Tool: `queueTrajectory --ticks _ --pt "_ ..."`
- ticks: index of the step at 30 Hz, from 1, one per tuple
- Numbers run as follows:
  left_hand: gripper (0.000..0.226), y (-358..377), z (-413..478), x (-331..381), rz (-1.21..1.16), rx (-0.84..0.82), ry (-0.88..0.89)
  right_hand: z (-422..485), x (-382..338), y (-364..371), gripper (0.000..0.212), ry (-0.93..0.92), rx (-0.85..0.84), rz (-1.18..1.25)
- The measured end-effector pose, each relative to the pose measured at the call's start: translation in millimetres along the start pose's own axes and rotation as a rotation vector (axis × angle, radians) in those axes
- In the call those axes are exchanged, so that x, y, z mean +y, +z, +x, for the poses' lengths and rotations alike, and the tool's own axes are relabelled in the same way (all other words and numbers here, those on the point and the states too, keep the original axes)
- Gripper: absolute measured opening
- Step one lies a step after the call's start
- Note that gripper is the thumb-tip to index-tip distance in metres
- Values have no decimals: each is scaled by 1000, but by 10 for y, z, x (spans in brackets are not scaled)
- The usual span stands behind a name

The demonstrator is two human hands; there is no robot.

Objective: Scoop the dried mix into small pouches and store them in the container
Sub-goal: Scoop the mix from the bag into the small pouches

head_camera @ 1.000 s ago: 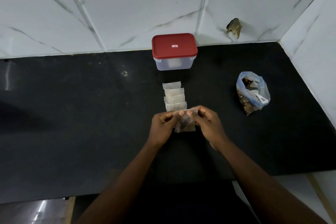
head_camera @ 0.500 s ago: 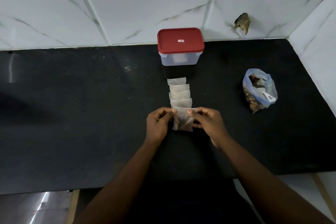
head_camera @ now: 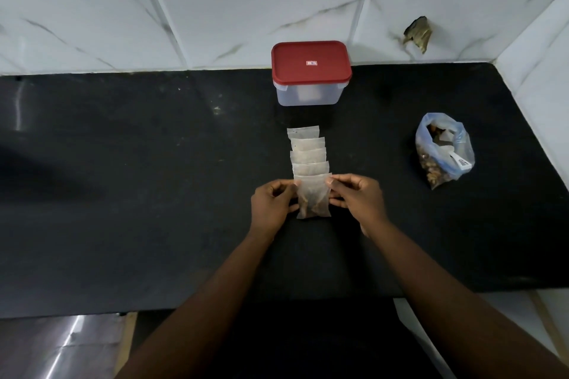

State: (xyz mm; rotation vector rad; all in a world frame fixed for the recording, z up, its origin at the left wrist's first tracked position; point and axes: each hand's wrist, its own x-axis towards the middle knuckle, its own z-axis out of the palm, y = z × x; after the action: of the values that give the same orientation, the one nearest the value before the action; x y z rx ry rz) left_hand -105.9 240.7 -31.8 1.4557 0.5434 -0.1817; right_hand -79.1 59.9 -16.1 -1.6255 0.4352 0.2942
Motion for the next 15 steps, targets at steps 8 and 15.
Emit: queueTrajectory --ticks 8,15 --pt "13 2 20 31 55 26 13 57 43 -58 11 -10 36 -84" --pt "7 -11 -15 110 105 63 51 40 -7 -116 9 -32 -8 -86"
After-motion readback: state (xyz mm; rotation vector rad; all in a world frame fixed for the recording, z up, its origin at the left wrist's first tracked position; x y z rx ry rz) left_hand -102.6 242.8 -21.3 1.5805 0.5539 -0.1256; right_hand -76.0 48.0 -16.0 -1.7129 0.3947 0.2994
